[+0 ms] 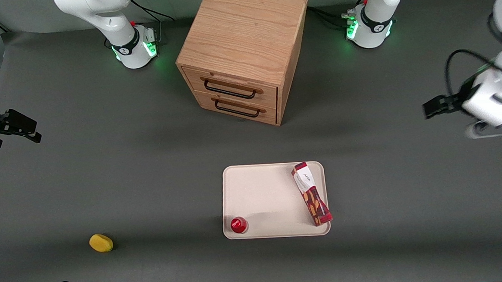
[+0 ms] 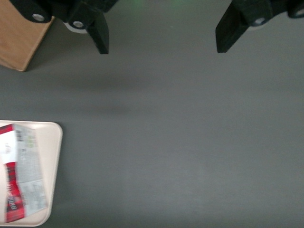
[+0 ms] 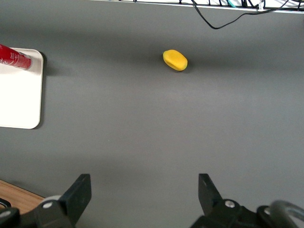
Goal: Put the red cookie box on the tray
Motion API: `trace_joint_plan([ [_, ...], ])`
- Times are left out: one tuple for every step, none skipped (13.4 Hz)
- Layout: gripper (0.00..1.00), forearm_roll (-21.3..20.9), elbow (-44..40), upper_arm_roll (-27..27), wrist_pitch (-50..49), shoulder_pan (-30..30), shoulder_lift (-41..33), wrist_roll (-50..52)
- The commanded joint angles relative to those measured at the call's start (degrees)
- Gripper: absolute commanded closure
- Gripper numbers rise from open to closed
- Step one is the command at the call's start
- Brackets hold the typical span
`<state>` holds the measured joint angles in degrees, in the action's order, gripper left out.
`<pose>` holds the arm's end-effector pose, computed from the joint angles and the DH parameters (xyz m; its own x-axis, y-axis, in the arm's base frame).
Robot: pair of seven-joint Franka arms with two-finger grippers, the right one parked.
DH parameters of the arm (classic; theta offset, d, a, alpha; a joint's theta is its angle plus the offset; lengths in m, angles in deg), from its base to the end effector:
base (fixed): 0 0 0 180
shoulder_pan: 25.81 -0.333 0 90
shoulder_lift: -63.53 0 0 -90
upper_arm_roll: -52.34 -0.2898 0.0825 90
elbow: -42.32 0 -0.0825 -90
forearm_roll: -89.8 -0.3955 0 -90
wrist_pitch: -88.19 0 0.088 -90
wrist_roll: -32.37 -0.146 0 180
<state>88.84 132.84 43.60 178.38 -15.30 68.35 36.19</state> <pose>0.5821 -0.0181 0.5075 0.9956 0.0364 -0.0866 0.0335 -0.9988 -0.0353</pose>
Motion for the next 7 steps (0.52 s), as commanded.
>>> trace_joint_plan([
  [0.0, 0.3, 5.7, -5.5, 3.5, 0.7, -3.7, -5.0],
  [0.0, 0.1, 5.5, -6.5, 3.5, 0.6, -3.8, -7.0],
  [0.0, 0.0, 5.1, -7.3, 3.3, 0.6, -3.8, -7.7],
  [0.0, 0.0, 4.2, -8.0, 2.9, 0.6, -3.8, -7.8],
  [0.0, -0.1, 3.7, -8.1, 2.5, 0.7, -3.7, -7.9],
  [0.0, -0.1, 3.5, -8.0, 2.5, 0.7, -3.8, -7.9],
  [0.0, -0.2, 3.5, -8.0, 2.4, 0.8, -3.8, -7.9],
])
